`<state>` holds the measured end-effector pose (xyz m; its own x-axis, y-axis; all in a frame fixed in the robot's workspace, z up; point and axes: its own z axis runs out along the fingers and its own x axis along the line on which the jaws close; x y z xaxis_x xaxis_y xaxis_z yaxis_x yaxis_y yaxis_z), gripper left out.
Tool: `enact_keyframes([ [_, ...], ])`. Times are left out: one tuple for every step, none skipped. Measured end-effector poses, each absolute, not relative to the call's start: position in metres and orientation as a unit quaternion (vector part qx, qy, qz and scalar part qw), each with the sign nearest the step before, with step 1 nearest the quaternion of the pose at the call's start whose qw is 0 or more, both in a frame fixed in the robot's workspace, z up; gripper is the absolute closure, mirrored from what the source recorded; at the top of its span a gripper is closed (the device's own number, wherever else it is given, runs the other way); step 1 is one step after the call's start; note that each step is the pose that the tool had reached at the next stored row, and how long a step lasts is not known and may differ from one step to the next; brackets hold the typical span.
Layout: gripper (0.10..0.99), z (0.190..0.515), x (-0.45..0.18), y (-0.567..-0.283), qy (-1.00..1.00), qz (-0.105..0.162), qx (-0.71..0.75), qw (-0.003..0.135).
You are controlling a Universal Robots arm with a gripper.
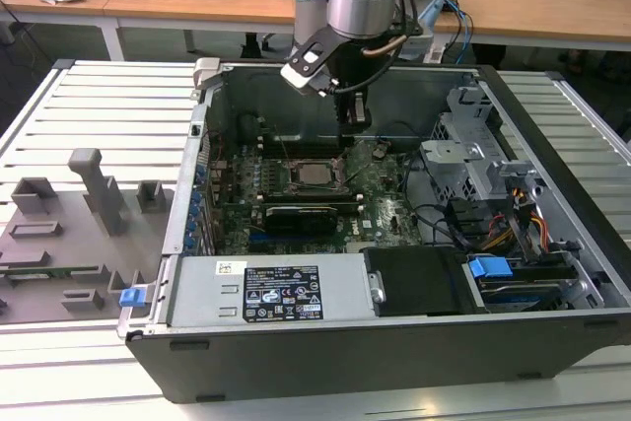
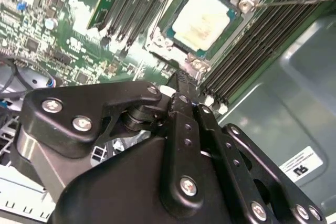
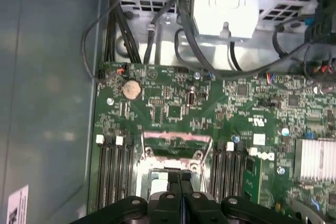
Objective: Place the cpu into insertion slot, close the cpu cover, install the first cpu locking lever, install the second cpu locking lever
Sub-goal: 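Close the cpu cover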
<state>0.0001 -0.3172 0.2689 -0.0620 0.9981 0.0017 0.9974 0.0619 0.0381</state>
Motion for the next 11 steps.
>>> enact_keyframes([
  [0.98, 0.269, 0.003, -0.317, 0.729, 0.014, 0.685, 0.012],
  [0.98, 0.269, 0.005, -0.316, 0.729, 0.013, 0.685, 0.011],
  [0.98, 0.268, 0.008, -0.316, 0.729, 0.013, 0.685, 0.011],
  [0.98, 0.268, 0.01, -0.315, 0.729, 0.012, 0.685, 0.01],
  [0.98, 0.268, 0.016, -0.314, 0.729, 0.011, 0.685, 0.009],
  [0.98, 0.267, 0.02, -0.313, 0.729, 0.011, 0.685, 0.009],
  [0.98, 0.267, 0.024, -0.311, 0.729, 0.01, 0.685, 0.008],
  [0.98, 0.266, 0.026, -0.31, 0.729, 0.01, 0.685, 0.008],
  [0.98, 0.266, 0.027, -0.31, 0.729, 0.009, 0.685, 0.008],
  [0.98, 0.266, 0.03, -0.309, 0.729, 0.009, 0.685, 0.008],
  [0.98, 0.265, 0.034, -0.308, 0.729, 0.008, 0.685, 0.007],
])
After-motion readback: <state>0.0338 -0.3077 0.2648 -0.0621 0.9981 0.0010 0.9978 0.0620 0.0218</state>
